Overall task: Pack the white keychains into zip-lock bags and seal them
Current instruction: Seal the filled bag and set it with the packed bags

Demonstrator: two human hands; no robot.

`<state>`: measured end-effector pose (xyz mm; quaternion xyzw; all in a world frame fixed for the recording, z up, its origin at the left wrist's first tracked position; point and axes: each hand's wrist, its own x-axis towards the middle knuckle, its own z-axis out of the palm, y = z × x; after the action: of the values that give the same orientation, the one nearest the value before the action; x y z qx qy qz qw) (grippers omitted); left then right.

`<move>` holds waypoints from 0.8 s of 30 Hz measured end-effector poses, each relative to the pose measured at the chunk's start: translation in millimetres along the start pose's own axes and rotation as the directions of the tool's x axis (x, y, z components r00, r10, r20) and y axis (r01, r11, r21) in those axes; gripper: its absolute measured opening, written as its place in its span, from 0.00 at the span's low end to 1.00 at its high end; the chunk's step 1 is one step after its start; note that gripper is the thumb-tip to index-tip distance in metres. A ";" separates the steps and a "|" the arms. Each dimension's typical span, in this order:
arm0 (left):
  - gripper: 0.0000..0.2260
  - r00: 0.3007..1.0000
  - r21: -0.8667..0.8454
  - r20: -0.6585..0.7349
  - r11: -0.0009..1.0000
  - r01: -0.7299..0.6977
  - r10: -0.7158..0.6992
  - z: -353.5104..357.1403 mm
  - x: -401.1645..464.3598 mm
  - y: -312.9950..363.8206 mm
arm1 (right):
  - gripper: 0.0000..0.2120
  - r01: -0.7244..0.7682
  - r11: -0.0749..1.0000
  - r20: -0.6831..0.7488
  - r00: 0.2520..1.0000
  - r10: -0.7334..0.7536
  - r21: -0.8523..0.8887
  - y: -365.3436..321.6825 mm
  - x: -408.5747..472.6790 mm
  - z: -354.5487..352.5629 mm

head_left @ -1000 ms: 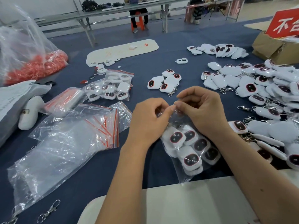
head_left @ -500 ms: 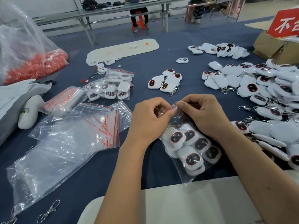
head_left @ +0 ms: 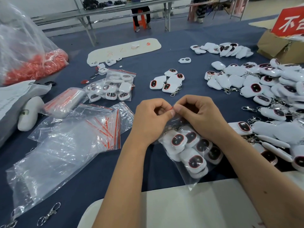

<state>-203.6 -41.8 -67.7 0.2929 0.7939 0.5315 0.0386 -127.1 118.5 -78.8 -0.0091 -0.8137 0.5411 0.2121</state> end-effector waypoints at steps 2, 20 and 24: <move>0.05 1.000 0.010 -0.014 1.000 0.019 -0.019 0.7 -0.1 -1.1 | 0.07 -0.010 1.000 -0.024 1.000 0.010 -0.028 1.3 0.6 0.1; 0.05 0.999 0.139 -0.007 0.990 0.039 -0.038 -1.7 -0.9 -5.8 | 0.07 -0.090 0.994 -0.076 0.993 0.086 -0.055 8.5 2.6 -0.3; 0.05 1.000 0.136 -0.021 0.991 0.012 -0.009 -1.6 0.0 -4.8 | 0.07 -0.101 0.995 -0.053 0.993 0.102 0.021 7.5 2.1 -1.3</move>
<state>-206.2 -44.3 -71.2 0.2853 0.8301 0.4789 0.0130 -130.2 123.2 -84.3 -0.0631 -0.8012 0.5581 0.2063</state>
